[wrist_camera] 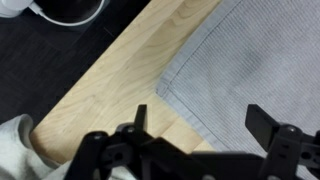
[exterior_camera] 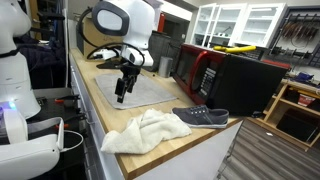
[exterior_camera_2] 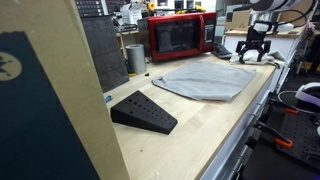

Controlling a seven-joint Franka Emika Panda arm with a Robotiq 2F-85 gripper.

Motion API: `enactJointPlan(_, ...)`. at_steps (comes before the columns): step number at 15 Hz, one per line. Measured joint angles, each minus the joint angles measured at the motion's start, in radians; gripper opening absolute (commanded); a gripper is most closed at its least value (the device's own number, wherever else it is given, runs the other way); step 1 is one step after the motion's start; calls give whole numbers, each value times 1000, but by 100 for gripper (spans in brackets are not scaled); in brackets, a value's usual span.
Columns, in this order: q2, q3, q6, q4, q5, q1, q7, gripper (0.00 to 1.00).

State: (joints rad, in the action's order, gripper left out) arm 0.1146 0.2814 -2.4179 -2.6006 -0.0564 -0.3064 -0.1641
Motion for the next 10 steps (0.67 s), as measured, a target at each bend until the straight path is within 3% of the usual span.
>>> enactJointPlan(5, -67, 22, -47, -26, -1, -12, 1, 100)
enactJointPlan(6, -83, 30, -61, -27, -1, -15, 2, 75)
enactJointPlan(8, -113, 42, -88, -27, -8, -19, 2, 67)
enactJointPlan(10, -114, 45, -97, -26, -34, -21, 8, 50)
